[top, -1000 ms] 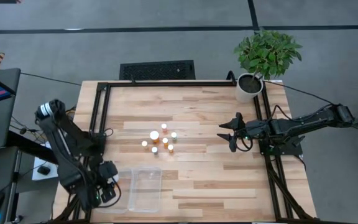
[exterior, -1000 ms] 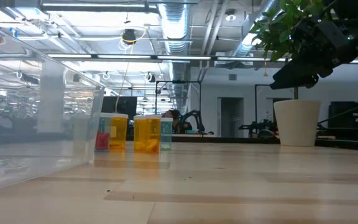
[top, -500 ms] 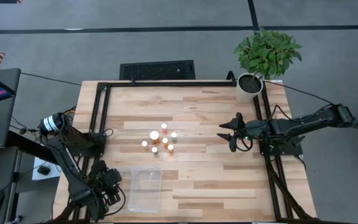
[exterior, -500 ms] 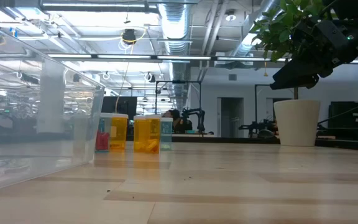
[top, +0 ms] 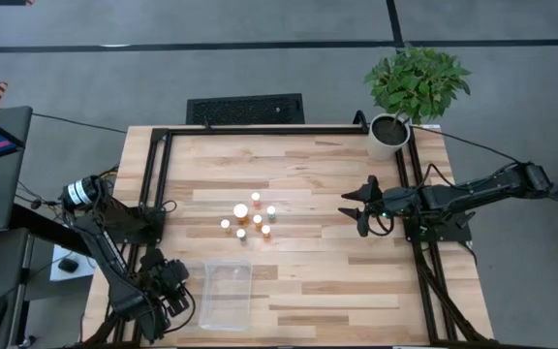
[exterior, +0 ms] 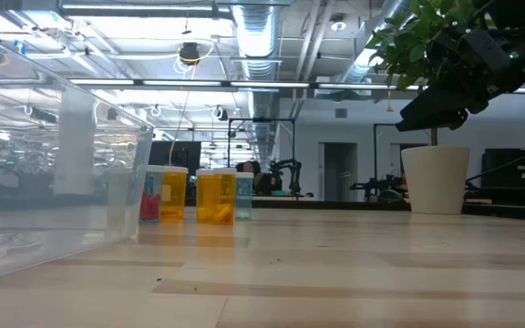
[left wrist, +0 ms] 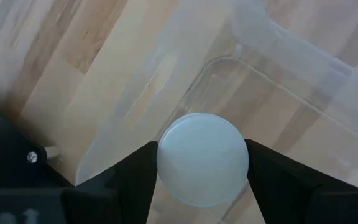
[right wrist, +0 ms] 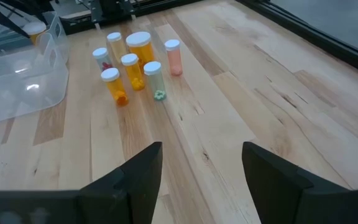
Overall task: Pick and place medicine bottles into bin by pill shape (circle, oval)
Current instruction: Put the large orange pill bottle into the left transparent bin, then put the yellow pill bottle into the right transparent bin
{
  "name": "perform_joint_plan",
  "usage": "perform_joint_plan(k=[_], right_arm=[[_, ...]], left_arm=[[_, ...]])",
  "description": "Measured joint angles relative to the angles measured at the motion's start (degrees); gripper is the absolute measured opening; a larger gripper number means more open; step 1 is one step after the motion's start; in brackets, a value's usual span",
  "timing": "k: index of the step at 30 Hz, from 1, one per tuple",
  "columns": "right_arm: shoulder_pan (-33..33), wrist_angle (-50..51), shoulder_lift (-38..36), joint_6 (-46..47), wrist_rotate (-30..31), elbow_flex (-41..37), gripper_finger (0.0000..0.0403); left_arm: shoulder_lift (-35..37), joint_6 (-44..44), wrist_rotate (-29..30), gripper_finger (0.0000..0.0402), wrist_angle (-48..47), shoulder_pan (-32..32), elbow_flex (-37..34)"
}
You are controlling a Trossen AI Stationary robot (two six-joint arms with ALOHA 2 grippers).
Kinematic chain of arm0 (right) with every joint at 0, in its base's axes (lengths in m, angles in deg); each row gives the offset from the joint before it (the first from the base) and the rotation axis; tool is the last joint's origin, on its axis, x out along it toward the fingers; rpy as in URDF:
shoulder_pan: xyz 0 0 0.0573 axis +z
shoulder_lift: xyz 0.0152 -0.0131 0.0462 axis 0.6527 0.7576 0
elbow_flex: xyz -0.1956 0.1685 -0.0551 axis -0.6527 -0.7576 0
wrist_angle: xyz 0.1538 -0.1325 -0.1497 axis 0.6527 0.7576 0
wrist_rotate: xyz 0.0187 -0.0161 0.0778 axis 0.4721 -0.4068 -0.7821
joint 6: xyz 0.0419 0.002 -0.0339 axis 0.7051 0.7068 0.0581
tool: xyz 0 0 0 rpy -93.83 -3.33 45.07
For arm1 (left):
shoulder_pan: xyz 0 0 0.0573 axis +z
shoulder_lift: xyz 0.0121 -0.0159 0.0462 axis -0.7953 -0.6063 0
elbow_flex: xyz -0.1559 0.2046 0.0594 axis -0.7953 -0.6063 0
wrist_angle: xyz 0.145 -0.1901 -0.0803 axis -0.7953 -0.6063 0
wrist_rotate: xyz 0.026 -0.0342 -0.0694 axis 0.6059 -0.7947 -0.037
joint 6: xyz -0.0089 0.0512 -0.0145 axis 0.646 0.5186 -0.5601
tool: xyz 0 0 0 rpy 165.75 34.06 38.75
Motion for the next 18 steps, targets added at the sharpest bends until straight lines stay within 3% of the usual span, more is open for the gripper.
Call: perform_joint_plan(k=[12,18], right_arm=[[0.00,-0.02,0.00,0.00,-0.02,-0.02,0.0234],[0.00,-0.02,0.00,-0.44,-0.02,-0.02,0.0234]], left_arm=[[0.00,-1.17,-1.05,0.0271,0.17,0.24,0.06],[0.00,0.79,-1.03,0.0271,-1.68,1.66,4.68]])
